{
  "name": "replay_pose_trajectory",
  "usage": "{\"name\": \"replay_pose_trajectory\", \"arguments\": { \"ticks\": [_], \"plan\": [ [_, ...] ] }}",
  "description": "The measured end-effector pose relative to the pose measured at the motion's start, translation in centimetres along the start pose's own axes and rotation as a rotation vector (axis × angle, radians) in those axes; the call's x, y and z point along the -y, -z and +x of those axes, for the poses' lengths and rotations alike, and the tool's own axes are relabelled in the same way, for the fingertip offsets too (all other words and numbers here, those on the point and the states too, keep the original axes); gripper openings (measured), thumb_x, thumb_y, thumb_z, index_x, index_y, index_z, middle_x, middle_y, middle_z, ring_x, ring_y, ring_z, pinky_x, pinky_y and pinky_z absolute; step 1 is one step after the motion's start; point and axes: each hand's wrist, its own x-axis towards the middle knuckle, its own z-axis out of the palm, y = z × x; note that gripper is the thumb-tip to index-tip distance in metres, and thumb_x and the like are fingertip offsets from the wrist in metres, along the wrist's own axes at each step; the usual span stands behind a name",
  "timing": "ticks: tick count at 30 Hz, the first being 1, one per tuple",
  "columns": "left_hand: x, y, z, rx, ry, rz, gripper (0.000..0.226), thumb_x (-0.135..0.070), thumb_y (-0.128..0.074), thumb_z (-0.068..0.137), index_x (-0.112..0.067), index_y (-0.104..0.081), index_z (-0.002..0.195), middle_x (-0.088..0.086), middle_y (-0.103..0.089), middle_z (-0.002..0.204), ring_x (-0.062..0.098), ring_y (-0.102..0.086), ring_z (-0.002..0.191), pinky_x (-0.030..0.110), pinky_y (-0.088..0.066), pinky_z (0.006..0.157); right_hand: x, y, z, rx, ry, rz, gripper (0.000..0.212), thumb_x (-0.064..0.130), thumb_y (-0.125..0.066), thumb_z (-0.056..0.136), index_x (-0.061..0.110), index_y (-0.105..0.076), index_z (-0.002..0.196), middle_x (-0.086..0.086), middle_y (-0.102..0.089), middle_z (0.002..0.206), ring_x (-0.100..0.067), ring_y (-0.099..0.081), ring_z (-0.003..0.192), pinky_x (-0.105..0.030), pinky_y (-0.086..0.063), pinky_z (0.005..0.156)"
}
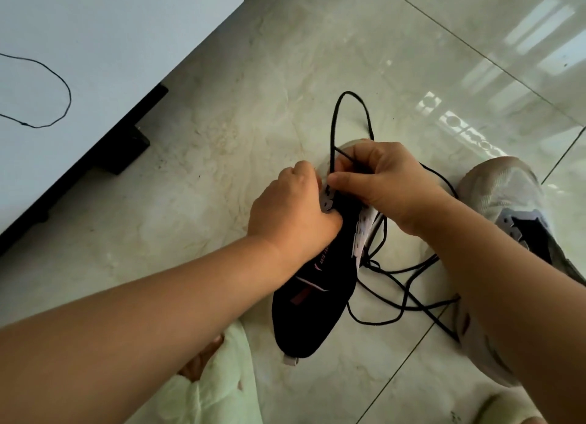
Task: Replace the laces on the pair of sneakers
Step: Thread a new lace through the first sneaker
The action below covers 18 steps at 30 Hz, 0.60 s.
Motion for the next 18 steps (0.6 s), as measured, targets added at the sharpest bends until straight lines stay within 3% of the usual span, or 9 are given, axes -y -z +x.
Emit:
{"name": "replay_pose_trajectory", "arguments": {
  "ticks": [3, 7, 13, 18],
  "plan": [
    [0.1, 0.1, 0.2, -0.009, 0.042, -0.073, 0.029, -0.034, -0.065, 0.075, -0.017, -0.049, 0.093, -0.003, -0.054, 0.085, 0.019, -0.054, 0.075, 0.029, -0.041, 0.058, 0.0, -0.2, 0.2, -0.019, 0.06, -0.161, 0.009, 0.008, -0.068, 0.078, 0.006, -0.061, 0.073, -0.014, -0.06, 0.088, -0.024, -0.06, 0.079, -0.033, -0.051, 0.074],
    [0.0, 0.0, 0.5, -0.017, 0.025, -0.094, 0.02, -0.023, -0.064, 0.075, -0.013, -0.057, 0.09, 0.0, -0.059, 0.081, 0.022, -0.058, 0.075, 0.034, -0.051, 0.066, 0.1, -0.1, 0.4, -0.013, 0.112, -0.358, 0.011, 0.013, -0.065, 0.08, 0.008, -0.06, 0.072, 0.001, -0.055, 0.075, -0.005, -0.049, 0.062, -0.007, -0.037, 0.054],
    [0.0, -0.5, 0.8, -0.022, 0.023, -0.069, 0.006, -0.018, -0.062, 0.076, -0.018, -0.057, 0.078, -0.001, -0.061, 0.077, 0.021, -0.059, 0.071, 0.031, -0.05, 0.062, 0.4, 0.4, 0.7, 0.066, 0.111, -0.447, 0.014, 0.012, -0.065, 0.081, 0.001, -0.058, 0.075, -0.002, -0.05, 0.066, -0.008, -0.039, 0.054, -0.013, -0.033, 0.049],
    [0.2, -0.2, 0.9, -0.05, 0.006, -0.047, 0.002, -0.016, -0.063, 0.074, -0.017, -0.062, 0.072, 0.0, -0.062, 0.071, 0.023, -0.06, 0.067, 0.034, -0.052, 0.062, 0.8, 0.6, 1.2, 0.117, 0.084, -0.46, 0.012, 0.012, -0.064, 0.081, 0.001, -0.065, 0.084, -0.007, -0.059, 0.071, -0.014, -0.046, 0.058, -0.01, -0.034, 0.047]
  ]
}}
